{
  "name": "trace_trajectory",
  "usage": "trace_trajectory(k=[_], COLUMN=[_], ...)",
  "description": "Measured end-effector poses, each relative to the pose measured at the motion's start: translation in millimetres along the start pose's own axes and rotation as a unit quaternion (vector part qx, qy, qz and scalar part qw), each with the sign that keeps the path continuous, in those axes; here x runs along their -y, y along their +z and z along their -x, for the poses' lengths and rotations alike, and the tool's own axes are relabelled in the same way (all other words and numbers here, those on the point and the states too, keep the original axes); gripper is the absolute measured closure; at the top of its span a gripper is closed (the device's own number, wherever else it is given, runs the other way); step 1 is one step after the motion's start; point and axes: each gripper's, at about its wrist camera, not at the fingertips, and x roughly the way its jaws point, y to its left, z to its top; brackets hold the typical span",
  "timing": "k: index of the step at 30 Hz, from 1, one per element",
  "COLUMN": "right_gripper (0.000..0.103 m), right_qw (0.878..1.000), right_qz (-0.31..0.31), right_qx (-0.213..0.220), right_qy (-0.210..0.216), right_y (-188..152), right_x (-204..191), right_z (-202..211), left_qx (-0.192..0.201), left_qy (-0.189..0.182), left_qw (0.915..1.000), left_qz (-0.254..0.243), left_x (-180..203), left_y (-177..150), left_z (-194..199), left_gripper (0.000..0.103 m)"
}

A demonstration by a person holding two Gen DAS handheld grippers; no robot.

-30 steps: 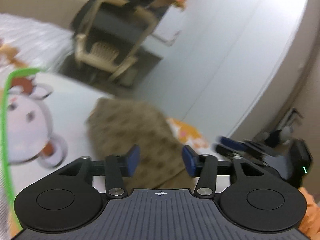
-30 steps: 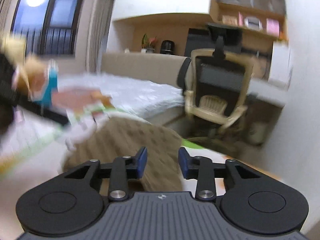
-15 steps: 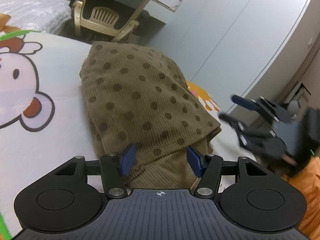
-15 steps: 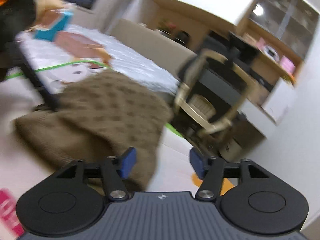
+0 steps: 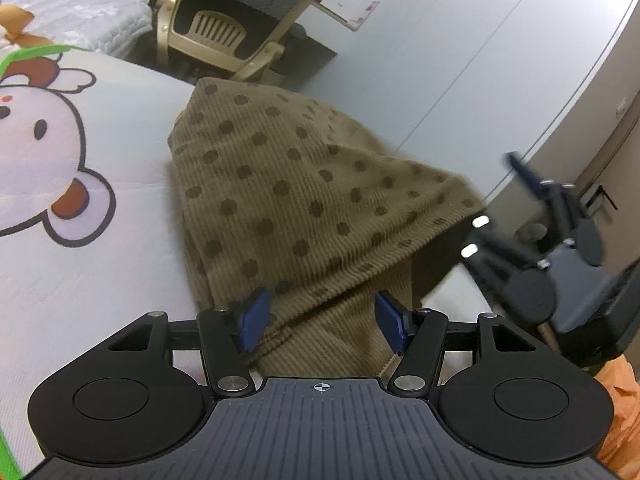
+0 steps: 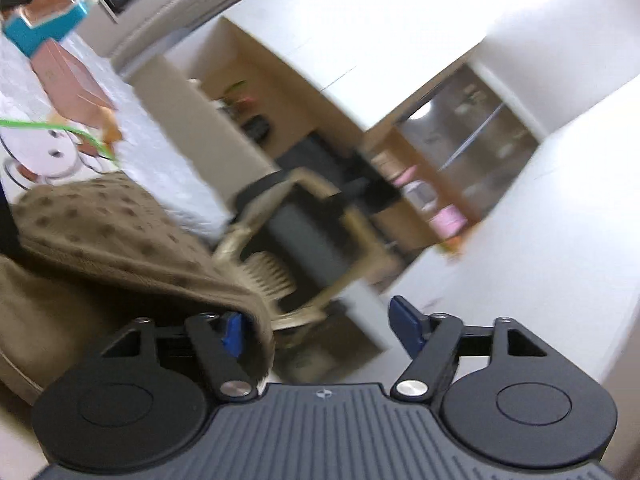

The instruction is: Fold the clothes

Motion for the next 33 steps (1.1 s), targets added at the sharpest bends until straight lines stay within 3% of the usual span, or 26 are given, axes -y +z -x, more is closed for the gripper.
trace_trajectory(k=[2,5,9,11,13,16,19,21,25,27,31,33], right_gripper=[0.027,0.026,0.026,0.023,0.017,0.006,0.006,0.006,0.006,0.006,0.006,0.006], right_qw=[0.999,0.997,0.985,0.975,0.956,0.913,0.883,0.879,0.877,0.878,0.892,0.896], right_qz=[0.033,0.037,-0.022,-0.074,-0.159,-0.279,-0.347,-0.349,-0.346,-0.347,-0.319,-0.304], right_qx=[-0.007,-0.063,-0.149,-0.175,-0.177,-0.159,-0.141,-0.135,-0.132,-0.137,-0.181,-0.208], right_qy=[-0.015,0.025,0.079,0.113,0.173,0.253,0.285,0.296,0.306,0.301,0.264,0.247], right_y=[-9,-28,-48,-51,-51,-49,-41,-29,-8,5,15,15], right_x=[-3,-3,12,32,58,92,97,80,46,38,28,23], right_z=[8,15,22,22,22,18,-8,-32,-68,-90,-139,-163], left_qx=[0.000,0.000,-0.015,-0.037,-0.051,-0.019,0.025,0.055,0.053,0.057,0.045,0.038], left_qy=[0.002,0.005,0.015,0.025,0.030,0.030,0.053,0.069,0.096,0.106,0.195,0.205], left_qw=[1.0000,1.0000,0.9998,0.9989,0.9981,0.9994,0.9972,0.9935,0.9883,0.9883,0.9794,0.9780], left_qz=[-0.001,0.001,-0.005,-0.014,-0.017,0.005,0.046,0.073,0.107,0.094,0.027,0.004], left_x=[0,0,3,4,3,-6,-21,-31,-47,-46,-41,-41], left_y=[-2,-4,-10,-15,-16,-1,23,40,77,95,117,117], left_z=[0,3,8,11,19,34,36,37,0,-12,-35,-40], left_gripper=[0.034,0.033,0.018,0.015,0.015,0.009,0.009,0.008,0.008,0.008,0.005,0.005])
